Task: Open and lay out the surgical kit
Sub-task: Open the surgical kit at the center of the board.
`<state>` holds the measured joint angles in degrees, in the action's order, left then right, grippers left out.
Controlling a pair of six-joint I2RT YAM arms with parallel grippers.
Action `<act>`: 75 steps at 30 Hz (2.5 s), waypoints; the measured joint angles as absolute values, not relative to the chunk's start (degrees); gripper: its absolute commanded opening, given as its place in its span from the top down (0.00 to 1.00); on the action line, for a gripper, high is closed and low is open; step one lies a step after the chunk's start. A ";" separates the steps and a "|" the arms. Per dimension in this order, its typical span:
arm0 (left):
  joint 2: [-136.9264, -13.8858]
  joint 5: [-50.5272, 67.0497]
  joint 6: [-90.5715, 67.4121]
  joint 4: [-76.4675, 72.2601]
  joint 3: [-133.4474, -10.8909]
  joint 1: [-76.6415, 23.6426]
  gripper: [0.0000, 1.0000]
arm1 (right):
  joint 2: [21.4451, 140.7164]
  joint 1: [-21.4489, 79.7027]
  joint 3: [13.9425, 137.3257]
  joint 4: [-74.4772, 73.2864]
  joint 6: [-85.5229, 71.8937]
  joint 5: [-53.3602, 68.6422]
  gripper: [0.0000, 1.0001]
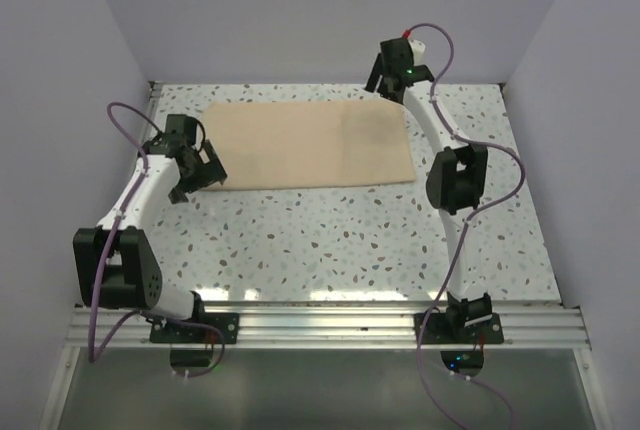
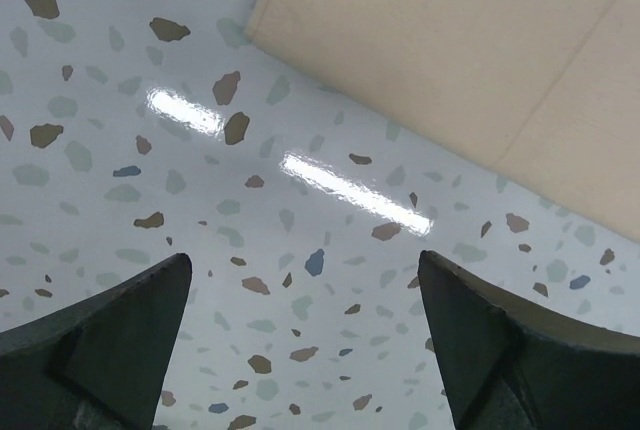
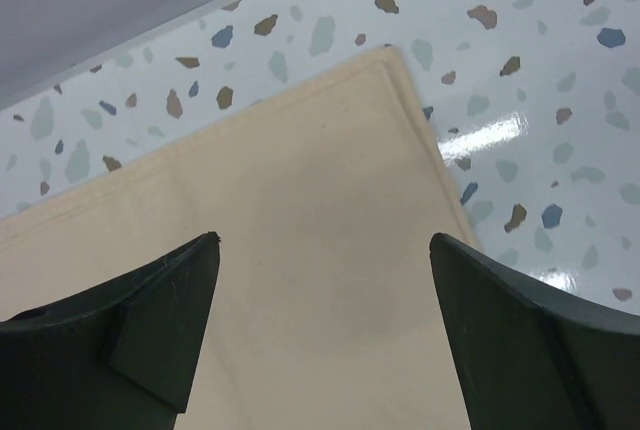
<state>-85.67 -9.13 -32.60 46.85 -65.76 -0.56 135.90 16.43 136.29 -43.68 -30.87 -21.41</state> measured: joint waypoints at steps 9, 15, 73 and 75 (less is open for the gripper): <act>-73.49 -6.42 -33.93 49.23 -62.22 -0.95 0.00 | 152.68 11.09 147.30 -34.22 -31.92 -19.73 0.23; -71.11 -7.11 -34.52 50.76 -61.34 -0.95 0.00 | 156.38 10.85 147.57 -30.06 -31.64 -19.77 0.30; -71.94 -8.25 -30.44 51.48 -75.46 -0.93 0.00 | 51.90 26.94 51.99 -51.35 -29.78 10.31 1.00; -72.25 -7.90 -30.44 50.85 -75.50 -0.93 0.00 | 47.09 26.94 50.33 -55.48 -29.93 8.95 1.00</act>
